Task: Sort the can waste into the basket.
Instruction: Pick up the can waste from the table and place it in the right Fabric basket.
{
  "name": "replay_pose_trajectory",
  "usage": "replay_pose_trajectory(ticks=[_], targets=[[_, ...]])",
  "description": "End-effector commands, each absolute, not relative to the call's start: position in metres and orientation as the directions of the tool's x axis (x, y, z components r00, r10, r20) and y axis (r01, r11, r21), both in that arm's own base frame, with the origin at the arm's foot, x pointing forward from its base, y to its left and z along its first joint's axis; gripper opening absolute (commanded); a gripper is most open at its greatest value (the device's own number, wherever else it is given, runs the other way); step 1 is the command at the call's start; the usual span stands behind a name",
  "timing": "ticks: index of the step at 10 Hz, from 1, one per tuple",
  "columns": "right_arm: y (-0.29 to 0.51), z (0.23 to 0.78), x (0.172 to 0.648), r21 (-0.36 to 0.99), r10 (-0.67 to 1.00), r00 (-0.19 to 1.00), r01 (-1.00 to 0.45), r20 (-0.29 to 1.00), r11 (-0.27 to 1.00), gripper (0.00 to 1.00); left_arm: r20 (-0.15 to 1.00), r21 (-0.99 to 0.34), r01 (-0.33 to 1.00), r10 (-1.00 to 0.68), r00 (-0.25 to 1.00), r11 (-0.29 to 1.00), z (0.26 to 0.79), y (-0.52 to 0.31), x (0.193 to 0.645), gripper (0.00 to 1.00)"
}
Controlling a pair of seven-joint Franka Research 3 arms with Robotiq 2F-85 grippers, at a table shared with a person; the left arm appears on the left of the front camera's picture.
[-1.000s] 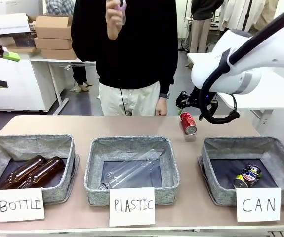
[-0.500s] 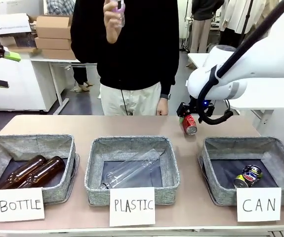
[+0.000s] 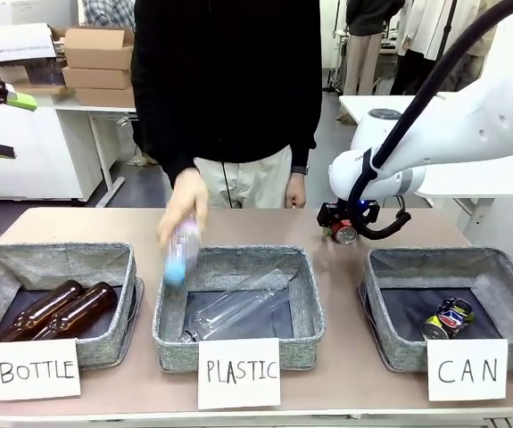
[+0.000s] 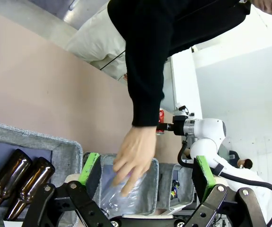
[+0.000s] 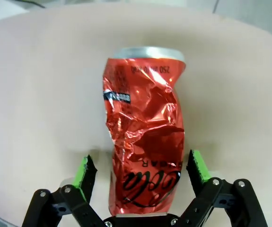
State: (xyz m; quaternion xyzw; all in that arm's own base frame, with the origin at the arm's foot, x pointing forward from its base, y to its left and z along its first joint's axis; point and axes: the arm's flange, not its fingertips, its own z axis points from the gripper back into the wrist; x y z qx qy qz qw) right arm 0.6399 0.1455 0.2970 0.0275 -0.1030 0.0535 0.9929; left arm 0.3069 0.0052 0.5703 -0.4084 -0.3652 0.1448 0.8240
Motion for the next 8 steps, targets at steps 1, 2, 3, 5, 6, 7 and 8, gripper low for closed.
replay_pose_trajectory(ticks=[1,2,3,5,6,7,8], targets=[[0.1491,0.3076,0.6431,0.057,0.075,0.973,-0.089,0.217,0.994,0.40,0.487,-0.776,0.061,0.536,0.689,0.627,0.5676,0.0061,0.3031,1.00],[0.1486,0.3081,0.6424,0.070,0.085,0.974,-0.102,0.209,0.992,0.40,0.487,-0.776,0.061,0.536,0.689,0.627,0.5676,0.0061,0.3031,1.00],[0.1488,0.3077,0.6420,0.067,0.095,0.973,-0.111,0.209,0.992,0.00,0.487,-0.776,0.061,0.536,0.689,0.627,0.5676,0.0061,0.3031,1.00],[0.1462,0.3058,0.6418,0.060,0.093,0.974,-0.108,0.204,0.992,0.00,0.487,-0.776,0.061,0.536,0.689,0.627,0.5676,0.0061,0.3031,1.00],[0.1458,0.3051,0.6405,0.052,0.091,0.975,-0.103,0.203,0.993,0.00,0.487,-0.776,0.061,0.536,0.689,0.627,0.5676,0.0061,0.3031,1.00],[0.1448,0.3056,0.6398,0.041,0.080,0.975,-0.090,0.207,0.995,0.00,0.487,-0.776,0.061,0.536,0.689,0.627,0.5676,0.0061,0.3031,1.00],[0.1439,0.3088,0.6379,0.044,0.069,0.974,-0.081,0.217,0.996,0.00,0.487,-0.776,0.061,0.536,0.689,0.627,0.5676,0.0061,0.3031,1.00]])
